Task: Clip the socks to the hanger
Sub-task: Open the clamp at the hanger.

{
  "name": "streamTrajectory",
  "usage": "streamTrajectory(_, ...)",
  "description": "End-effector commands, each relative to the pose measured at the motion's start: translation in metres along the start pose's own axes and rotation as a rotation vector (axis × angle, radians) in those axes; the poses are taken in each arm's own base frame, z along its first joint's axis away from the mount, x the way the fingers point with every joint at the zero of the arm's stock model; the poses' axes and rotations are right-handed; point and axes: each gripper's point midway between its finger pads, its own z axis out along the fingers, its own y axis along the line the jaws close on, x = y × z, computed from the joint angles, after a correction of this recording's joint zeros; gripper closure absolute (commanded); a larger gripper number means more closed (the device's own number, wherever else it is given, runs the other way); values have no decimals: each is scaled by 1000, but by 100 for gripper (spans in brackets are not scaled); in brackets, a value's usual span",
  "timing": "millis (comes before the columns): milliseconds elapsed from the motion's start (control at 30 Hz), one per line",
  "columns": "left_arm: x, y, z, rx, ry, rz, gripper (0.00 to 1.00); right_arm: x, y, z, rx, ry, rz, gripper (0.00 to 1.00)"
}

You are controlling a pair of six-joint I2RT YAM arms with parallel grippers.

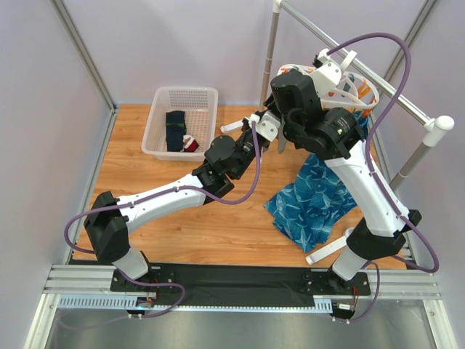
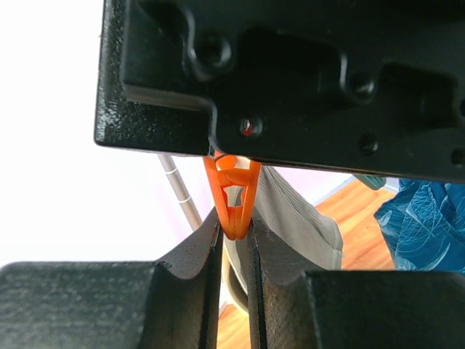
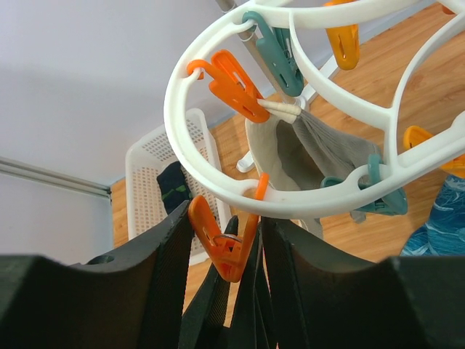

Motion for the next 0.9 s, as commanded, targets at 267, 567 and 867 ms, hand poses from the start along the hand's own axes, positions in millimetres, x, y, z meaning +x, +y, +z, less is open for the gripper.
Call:
streamTrajectory(267,-17,-2,4,2,-52,-1,100,-19,-9,6,54,-86,-26,71)
streamTrajectory(567,-20,-7,-1,37,-60,-34,45,-10,-13,11,61,-54,-40,100)
streamTrajectory(867,-35,27,-33,214,-34,-348,27,-9,-11,6,-28,-56,-75,100)
